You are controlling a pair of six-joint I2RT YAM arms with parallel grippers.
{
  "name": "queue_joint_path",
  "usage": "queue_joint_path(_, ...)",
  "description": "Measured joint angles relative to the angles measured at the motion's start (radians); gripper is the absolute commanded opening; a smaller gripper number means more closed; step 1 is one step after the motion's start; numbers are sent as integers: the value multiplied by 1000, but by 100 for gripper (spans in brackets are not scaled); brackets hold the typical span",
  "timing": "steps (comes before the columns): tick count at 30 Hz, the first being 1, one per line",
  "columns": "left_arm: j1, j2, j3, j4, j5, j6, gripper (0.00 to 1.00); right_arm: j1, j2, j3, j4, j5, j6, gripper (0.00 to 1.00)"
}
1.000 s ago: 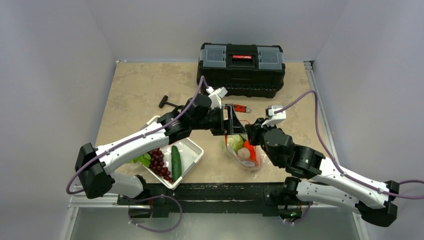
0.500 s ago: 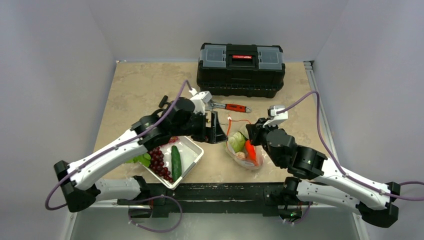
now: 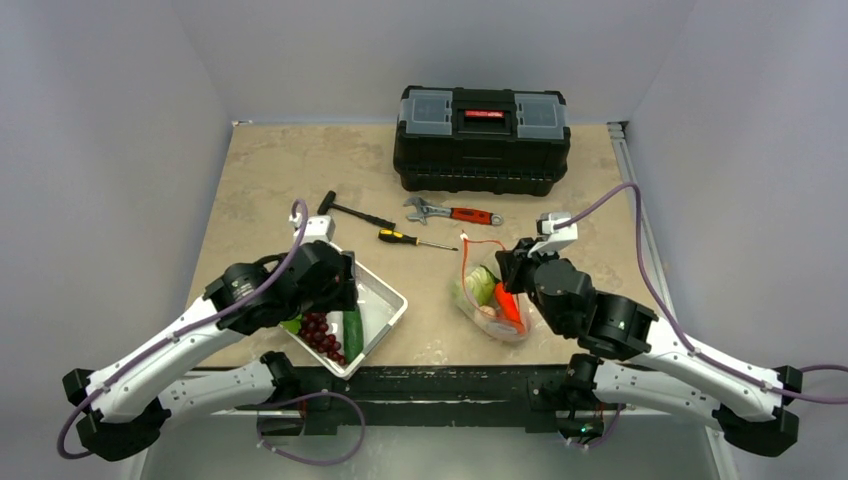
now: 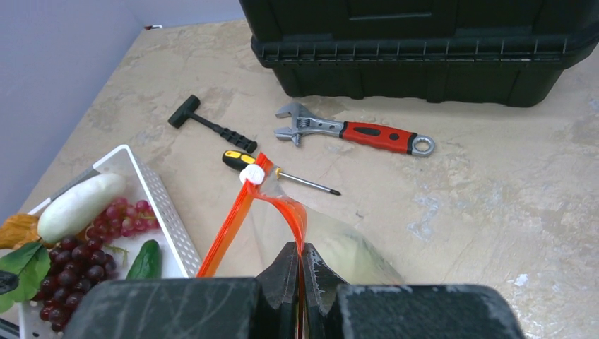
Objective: Place the food in the zip-top bag and seal the zipper
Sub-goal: Pick up the fake fruit from the bin.
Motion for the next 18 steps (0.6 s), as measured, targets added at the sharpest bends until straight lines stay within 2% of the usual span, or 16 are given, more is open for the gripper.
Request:
queue_joint_path(9,15,9,-175,-131,-212,-257,87,0,8,0,-1,2,-3,0)
queue_joint_path(15,25,30,-256,-126,-272,-379,87,0,9,0,-1,2,-2,0)
queue_joint_path(18,33,47,-305,-94,-272,-415,84,0,10,0,-1,2,-2,0)
